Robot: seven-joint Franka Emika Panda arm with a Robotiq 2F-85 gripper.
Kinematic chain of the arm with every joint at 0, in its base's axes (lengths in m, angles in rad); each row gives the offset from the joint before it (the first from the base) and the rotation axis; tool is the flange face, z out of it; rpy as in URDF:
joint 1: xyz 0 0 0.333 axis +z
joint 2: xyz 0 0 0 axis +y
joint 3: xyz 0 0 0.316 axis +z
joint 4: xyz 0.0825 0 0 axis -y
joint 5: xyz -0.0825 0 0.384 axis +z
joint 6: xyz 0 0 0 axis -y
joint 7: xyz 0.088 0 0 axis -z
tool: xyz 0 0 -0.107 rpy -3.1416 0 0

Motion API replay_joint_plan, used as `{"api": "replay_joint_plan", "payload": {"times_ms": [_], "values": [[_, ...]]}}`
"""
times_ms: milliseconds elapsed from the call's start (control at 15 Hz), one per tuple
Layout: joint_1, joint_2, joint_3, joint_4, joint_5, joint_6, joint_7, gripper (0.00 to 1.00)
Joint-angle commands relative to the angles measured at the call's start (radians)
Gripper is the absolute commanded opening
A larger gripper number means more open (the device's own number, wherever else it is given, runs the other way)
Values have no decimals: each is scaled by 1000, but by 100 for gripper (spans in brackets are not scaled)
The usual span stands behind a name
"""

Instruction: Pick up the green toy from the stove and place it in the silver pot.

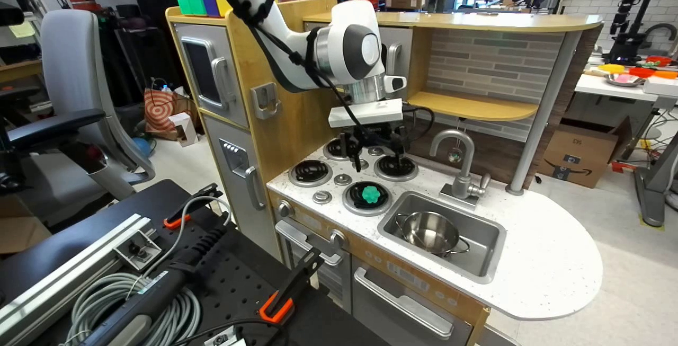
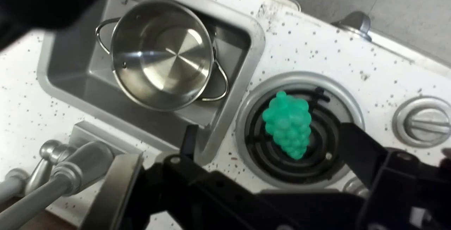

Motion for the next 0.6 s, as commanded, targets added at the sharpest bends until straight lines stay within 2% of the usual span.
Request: {"api": "replay_joint_plan", "payload": {"times_ms": [0, 267, 400, 533], "values": [[-11, 22, 14, 33, -7, -52, -36, 100], [-12, 35, 15, 46, -7, -64, -43, 100], [-38, 37, 44, 30, 23, -7, -48, 100], [-51, 69, 67, 49, 48, -11, -61, 100]]}}
